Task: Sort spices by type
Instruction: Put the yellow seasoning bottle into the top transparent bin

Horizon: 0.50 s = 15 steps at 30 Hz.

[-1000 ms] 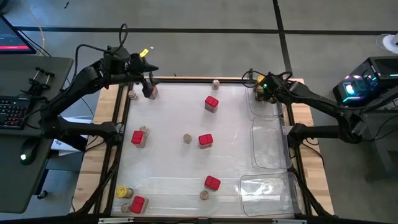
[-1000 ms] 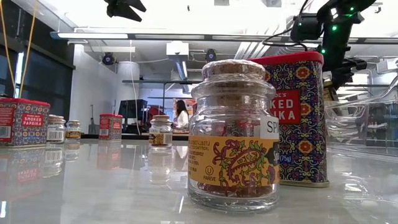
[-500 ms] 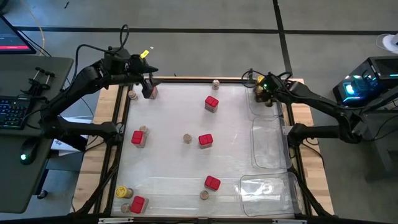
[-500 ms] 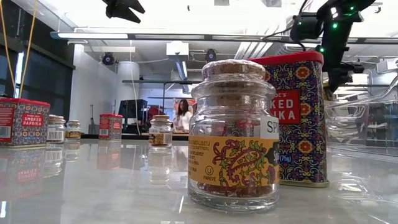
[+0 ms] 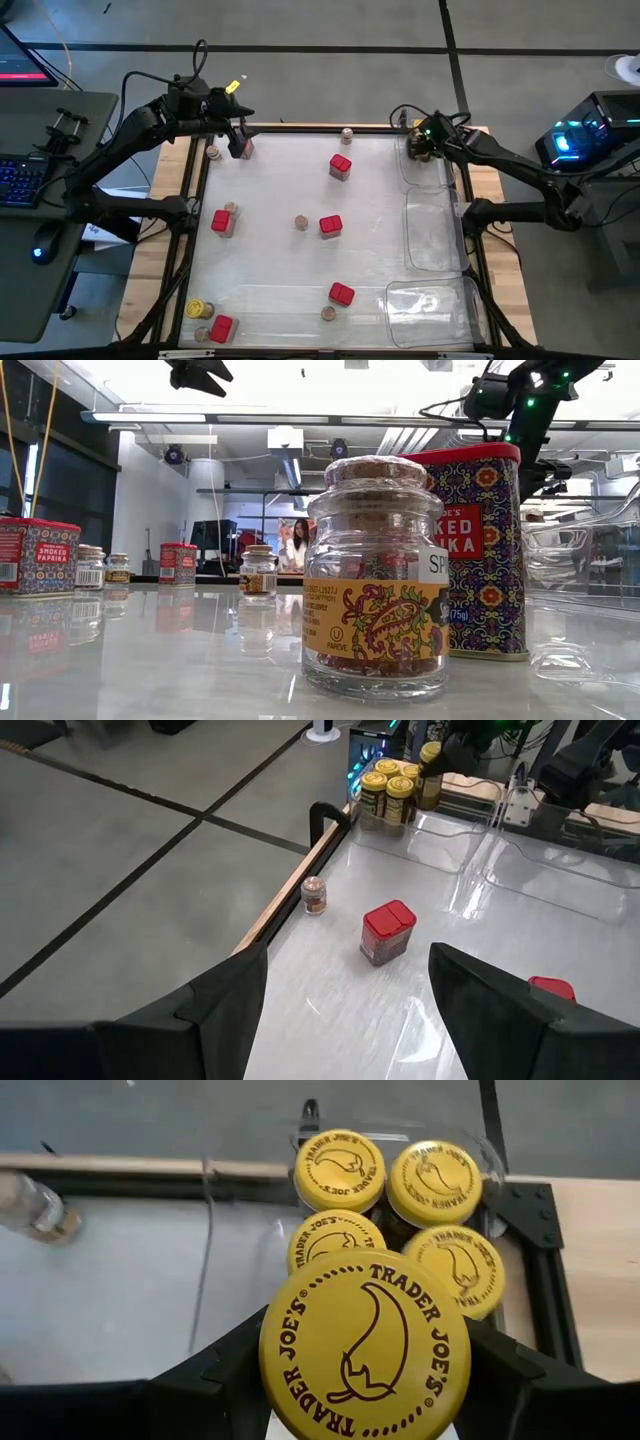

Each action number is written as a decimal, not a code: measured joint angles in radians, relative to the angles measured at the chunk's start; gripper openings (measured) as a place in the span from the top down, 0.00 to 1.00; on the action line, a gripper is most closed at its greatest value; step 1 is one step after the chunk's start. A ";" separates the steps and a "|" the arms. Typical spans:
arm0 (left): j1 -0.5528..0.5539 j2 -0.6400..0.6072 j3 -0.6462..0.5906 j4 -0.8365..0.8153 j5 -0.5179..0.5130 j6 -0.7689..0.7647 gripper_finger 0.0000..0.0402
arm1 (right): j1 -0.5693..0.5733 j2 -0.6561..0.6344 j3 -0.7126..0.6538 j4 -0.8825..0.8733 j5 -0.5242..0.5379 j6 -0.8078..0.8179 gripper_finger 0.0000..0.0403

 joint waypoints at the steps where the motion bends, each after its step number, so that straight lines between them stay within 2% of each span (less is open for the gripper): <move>1: 0.000 0.000 0.000 0.000 0.000 0.000 0.34 | -0.003 0.000 0.000 0.002 0.000 0.000 0.45; 10: 0.000 0.000 0.000 0.000 0.000 0.000 0.34 | -0.005 0.000 0.000 -0.073 -0.068 -0.055 0.45; 15: 0.000 0.000 0.000 0.000 0.000 0.000 0.34 | -0.006 0.000 0.000 -0.132 0.016 -0.070 0.45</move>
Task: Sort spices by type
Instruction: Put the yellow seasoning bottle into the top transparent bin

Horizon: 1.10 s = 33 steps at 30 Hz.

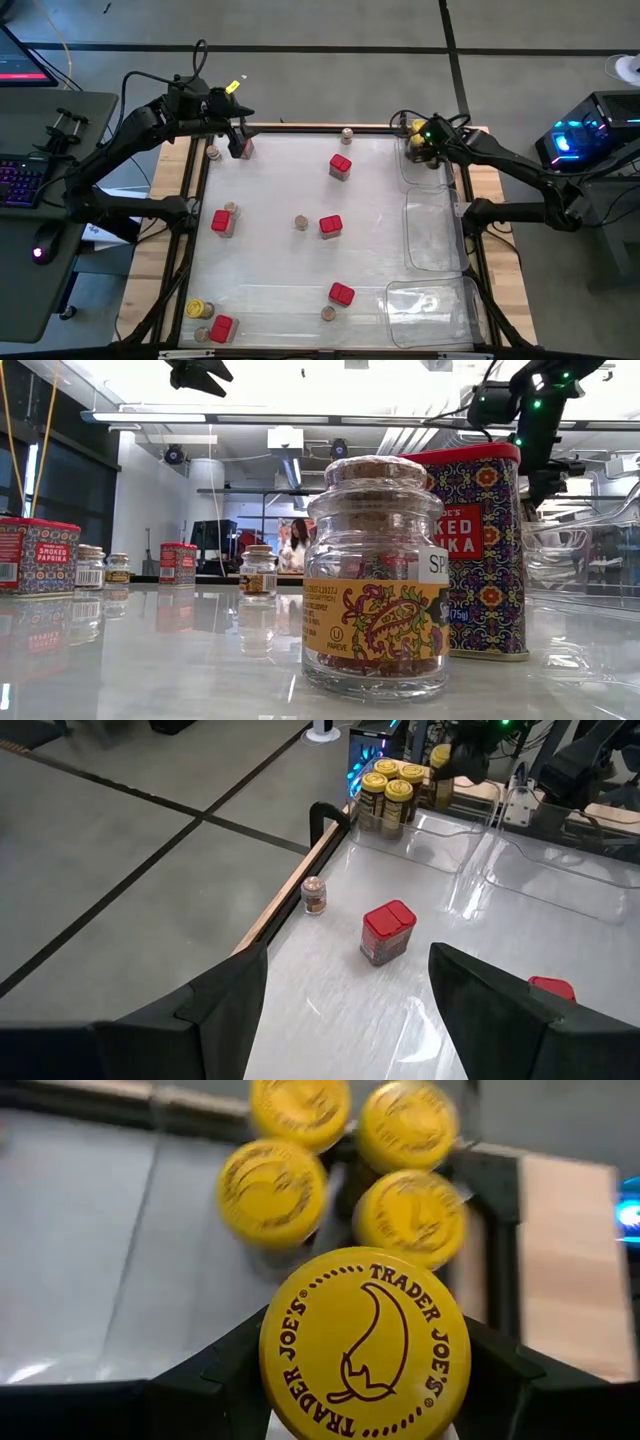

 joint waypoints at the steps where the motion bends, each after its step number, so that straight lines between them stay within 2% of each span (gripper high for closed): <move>1: 0.000 0.000 0.000 0.000 0.000 0.000 0.34 | -0.001 0.000 0.000 0.009 0.020 -0.003 0.45; 4: 0.000 0.000 0.000 0.000 0.000 0.000 0.34 | -0.010 0.000 0.000 0.029 0.071 -0.011 0.45; 9: 0.000 0.000 0.000 0.000 0.000 0.000 0.34 | -0.039 0.000 0.000 0.031 0.097 -0.024 0.45; 17: 0.000 0.000 0.000 -0.015 0.000 0.000 0.34 | -0.005 -0.002 0.032 0.031 -0.068 -0.016 0.45; 21: 0.000 0.000 0.000 -0.021 0.000 0.000 0.34 | 0.025 -0.001 0.065 0.173 -0.137 -0.010 0.45; 27: 0.000 0.000 0.000 -0.021 -0.001 0.000 0.34 | 0.015 0.075 0.091 0.357 -0.144 -0.019 0.45; 33: 0.000 -0.001 0.000 -0.027 -0.001 -0.001 0.34 | -0.013 0.180 0.100 0.371 -0.151 -0.045 0.45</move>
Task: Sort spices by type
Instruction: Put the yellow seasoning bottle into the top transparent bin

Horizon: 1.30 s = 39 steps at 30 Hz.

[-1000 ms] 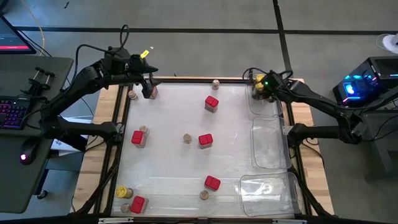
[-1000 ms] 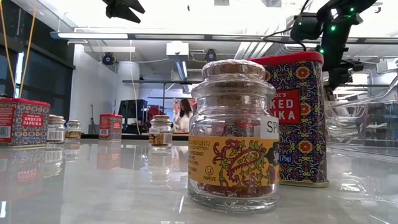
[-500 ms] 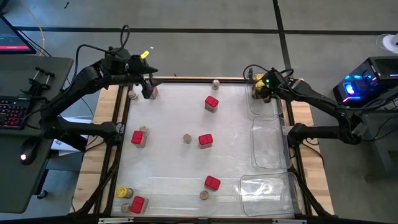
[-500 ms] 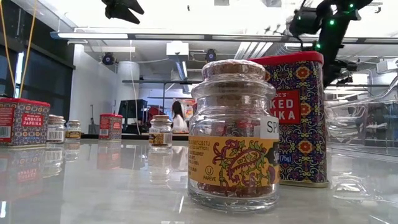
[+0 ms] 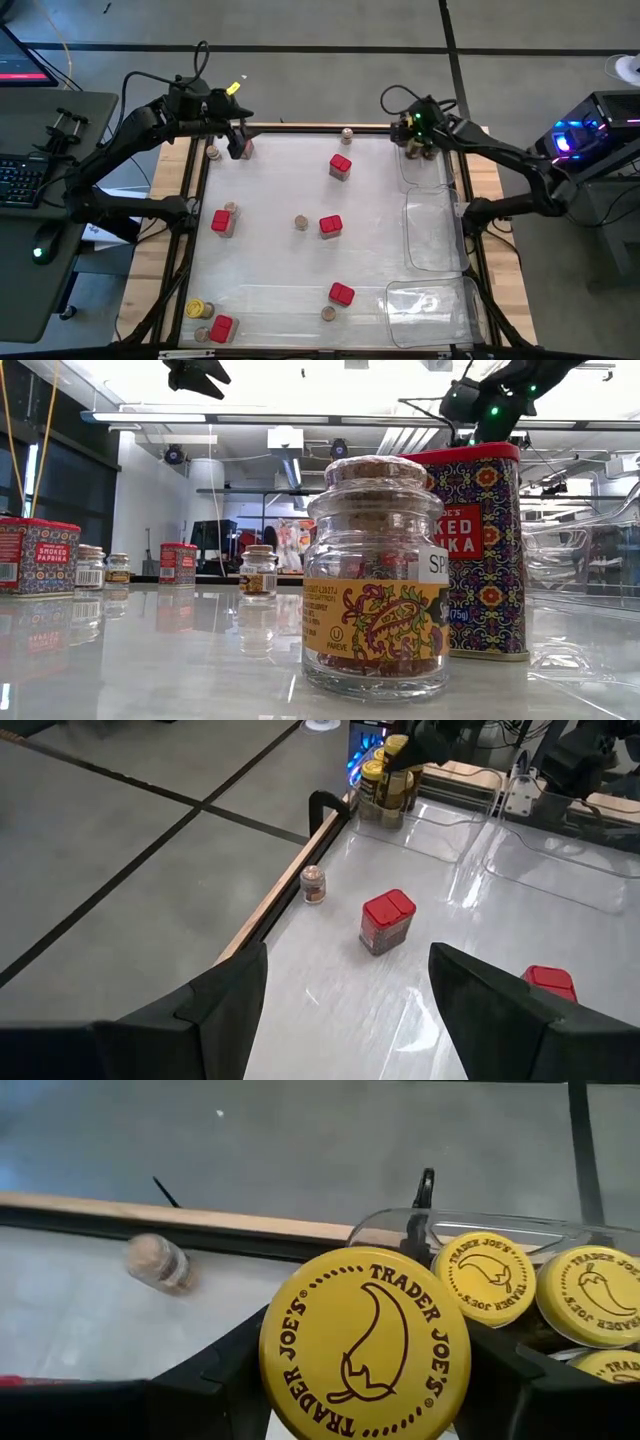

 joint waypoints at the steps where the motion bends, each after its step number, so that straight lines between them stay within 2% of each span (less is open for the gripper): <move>1: 0.000 0.000 0.000 0.000 0.000 0.000 0.34 | 0.000 0.005 0.000 0.001 -0.001 -0.002 0.45; 20: 0.000 0.000 0.000 -0.001 -0.002 0.000 0.34 | -0.019 -0.005 0.001 -0.013 0.014 -0.052 0.45; 25: 0.000 0.000 0.000 -0.001 -0.002 0.000 0.34 | -0.014 -0.042 0.074 -0.023 -0.004 -0.110 0.45; 28: 0.000 0.000 0.000 -0.002 -0.002 0.000 0.34 | -0.013 -0.091 0.149 -0.113 0.024 -0.157 0.45; 32: 0.000 0.000 0.000 -0.001 -0.002 0.001 0.34 | -0.025 -0.157 0.200 -0.318 0.123 -0.174 0.45; 37: 0.000 0.000 0.000 -0.001 -0.002 0.001 0.34 | -0.034 -0.241 0.133 -0.479 0.121 -0.096 0.45; 39: 0.000 0.000 0.000 -0.001 -0.002 0.001 0.34 | -0.034 -0.272 0.089 -0.489 0.101 -0.067 0.45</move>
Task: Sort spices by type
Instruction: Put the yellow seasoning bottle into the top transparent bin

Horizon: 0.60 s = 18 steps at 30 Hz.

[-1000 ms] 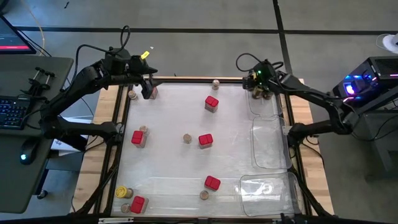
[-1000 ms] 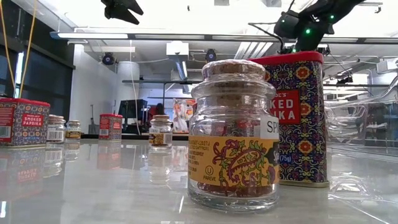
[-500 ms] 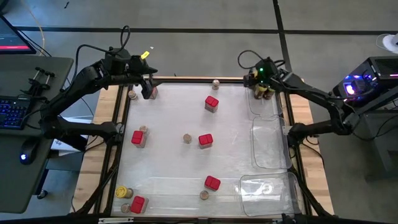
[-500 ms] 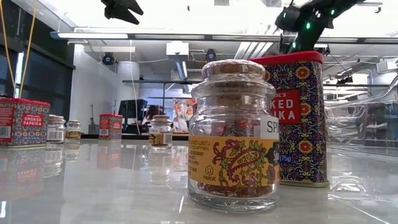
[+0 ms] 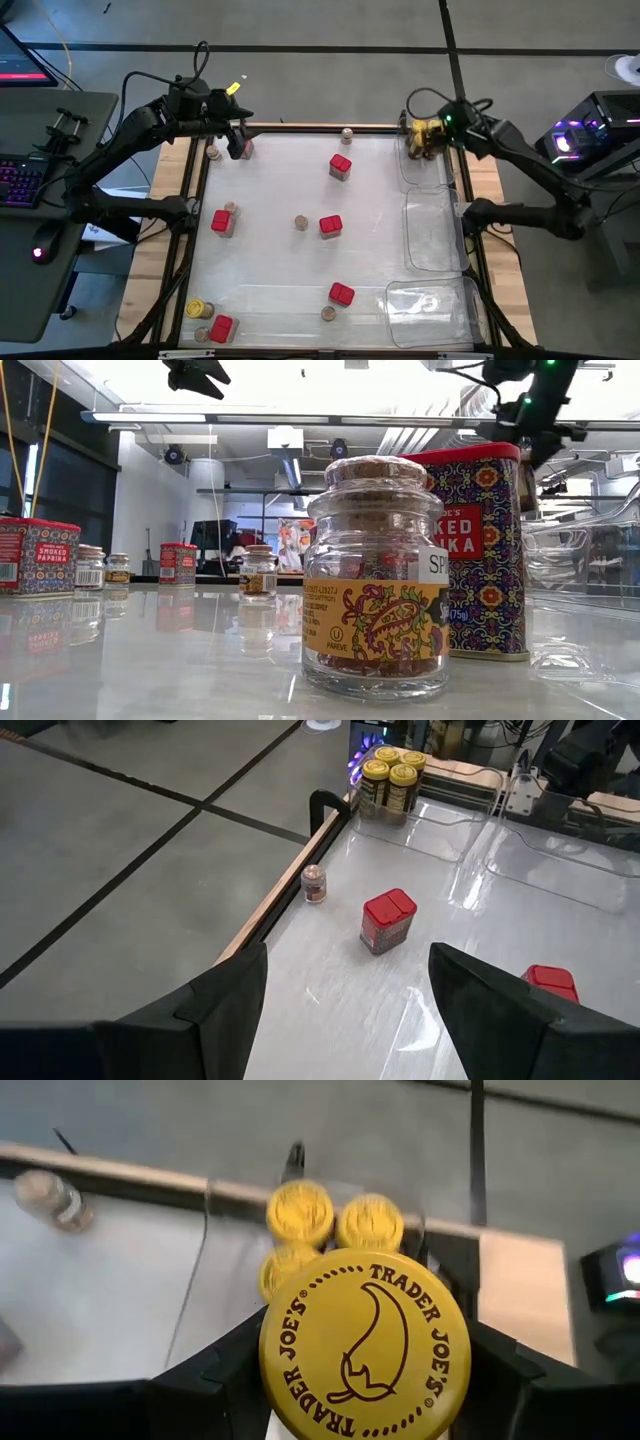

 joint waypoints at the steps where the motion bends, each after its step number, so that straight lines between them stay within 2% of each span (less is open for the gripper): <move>1: 0.000 0.000 0.000 0.000 0.000 0.000 0.34 | 0.000 -0.014 -0.020 0.004 -0.016 0.022 0.45; 9: 0.000 0.000 0.000 0.002 0.000 0.000 0.34 | 0.020 -0.035 -0.193 0.044 -0.016 0.140 0.45; 18: 0.000 0.000 0.000 0.007 0.000 0.000 0.34 | 0.020 -0.035 -0.354 0.291 0.044 0.247 0.45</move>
